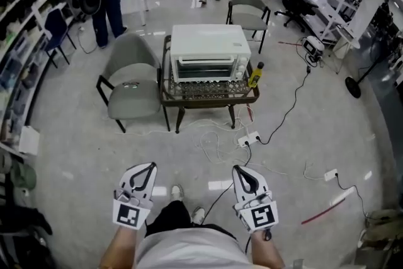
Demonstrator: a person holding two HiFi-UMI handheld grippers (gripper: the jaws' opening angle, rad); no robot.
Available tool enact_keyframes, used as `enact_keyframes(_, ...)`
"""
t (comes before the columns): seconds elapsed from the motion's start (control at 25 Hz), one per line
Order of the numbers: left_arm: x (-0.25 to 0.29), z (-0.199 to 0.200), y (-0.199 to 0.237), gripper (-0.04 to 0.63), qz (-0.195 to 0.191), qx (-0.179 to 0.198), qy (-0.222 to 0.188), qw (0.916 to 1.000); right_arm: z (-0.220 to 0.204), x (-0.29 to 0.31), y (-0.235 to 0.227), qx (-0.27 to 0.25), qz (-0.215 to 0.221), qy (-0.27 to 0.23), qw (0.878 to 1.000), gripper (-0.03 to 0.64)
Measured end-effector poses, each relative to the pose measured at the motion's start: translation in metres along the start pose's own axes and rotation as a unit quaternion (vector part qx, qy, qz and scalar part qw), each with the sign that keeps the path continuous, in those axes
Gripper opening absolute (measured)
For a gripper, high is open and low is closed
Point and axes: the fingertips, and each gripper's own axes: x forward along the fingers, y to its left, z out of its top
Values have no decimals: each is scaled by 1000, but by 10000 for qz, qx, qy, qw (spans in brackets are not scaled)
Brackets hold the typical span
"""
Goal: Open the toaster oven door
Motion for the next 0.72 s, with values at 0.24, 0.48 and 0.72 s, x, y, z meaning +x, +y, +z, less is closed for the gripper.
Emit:
enact_keyframes(0.24, 51, -27, 19, 17, -171, -111, 253, 9995, 0, 48, -23, -36, 42, 124, 9999, 21)
enact_keyframes(0.48, 148, -41, 71, 16, -428, -320, -122, 9985, 13, 127, -71, -243, -154, 347, 9990, 21)
enact_keyframes(0.72, 240, -35, 140, 17, -714, -356, -731, 9941, 46, 216, -110, -406, -382, 422, 9976, 21)
